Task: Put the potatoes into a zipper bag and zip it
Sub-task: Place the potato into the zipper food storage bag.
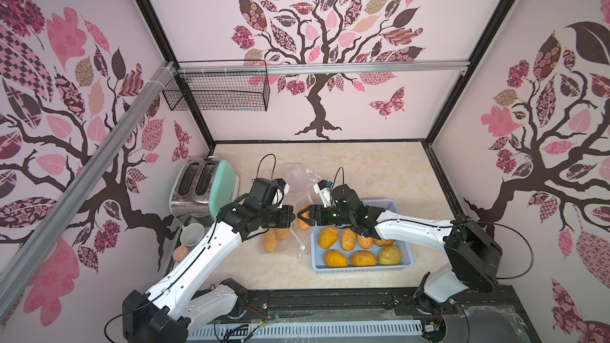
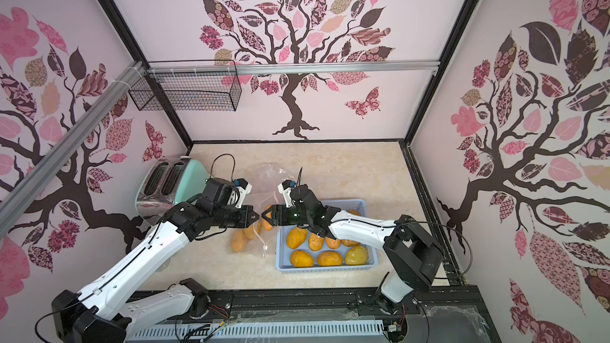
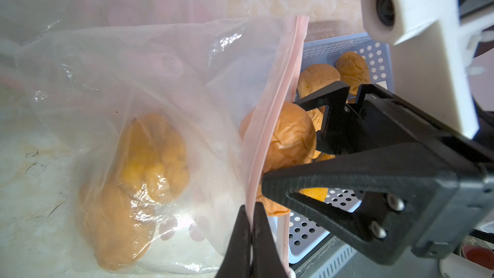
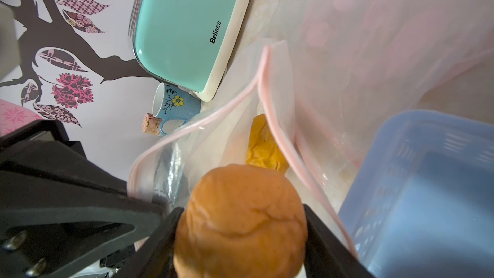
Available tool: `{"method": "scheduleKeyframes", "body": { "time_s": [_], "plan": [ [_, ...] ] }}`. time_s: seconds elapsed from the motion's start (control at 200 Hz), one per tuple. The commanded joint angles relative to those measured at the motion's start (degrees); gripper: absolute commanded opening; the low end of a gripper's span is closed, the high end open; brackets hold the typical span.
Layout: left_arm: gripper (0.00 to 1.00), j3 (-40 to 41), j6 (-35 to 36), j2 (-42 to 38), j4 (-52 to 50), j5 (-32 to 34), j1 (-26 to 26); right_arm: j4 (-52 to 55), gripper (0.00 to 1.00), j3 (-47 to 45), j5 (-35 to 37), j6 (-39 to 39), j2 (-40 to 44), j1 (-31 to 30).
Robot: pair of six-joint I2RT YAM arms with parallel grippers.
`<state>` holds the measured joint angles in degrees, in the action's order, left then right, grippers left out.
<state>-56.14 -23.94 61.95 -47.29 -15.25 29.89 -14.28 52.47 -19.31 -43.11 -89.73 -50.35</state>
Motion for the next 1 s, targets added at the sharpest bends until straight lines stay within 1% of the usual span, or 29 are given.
{"method": "scheduleKeyframes", "body": {
  "time_s": [0.0, 0.265, 0.49, 0.67, 0.895, 0.995],
  "plan": [
    [0.00, 1.6, 0.7, -0.7, -0.2, 0.3, 0.0, 1.7, 0.70, 2.3, 0.5, 0.5, -0.4, -0.4],
    [0.00, 1.6, 0.7, -0.7, -0.1, 0.5, -0.1, 5.2, 0.71, 3.1, 2.1, 2.6, 1.4, -0.4],
    [0.00, 1.5, 0.7, -0.6, -0.1, 0.7, -0.1, 6.4, 0.71, 3.3, 1.7, 3.5, 2.3, -0.4],
    [0.00, 1.6, 0.7, -0.5, -0.2, 0.7, -0.1, 8.9, 0.70, 3.2, 3.0, 5.2, 4.5, -0.4],
    [0.00, 1.6, 0.8, -0.5, -0.2, 0.7, -0.1, 15.7, 0.70, 2.8, 7.6, 10.5, 9.9, -0.4],
    [0.00, 1.6, 0.8, -0.5, -0.2, 0.7, -0.1, 19.2, 0.70, 2.1, 12.3, 13.2, 13.2, -0.4]
  ]
}}
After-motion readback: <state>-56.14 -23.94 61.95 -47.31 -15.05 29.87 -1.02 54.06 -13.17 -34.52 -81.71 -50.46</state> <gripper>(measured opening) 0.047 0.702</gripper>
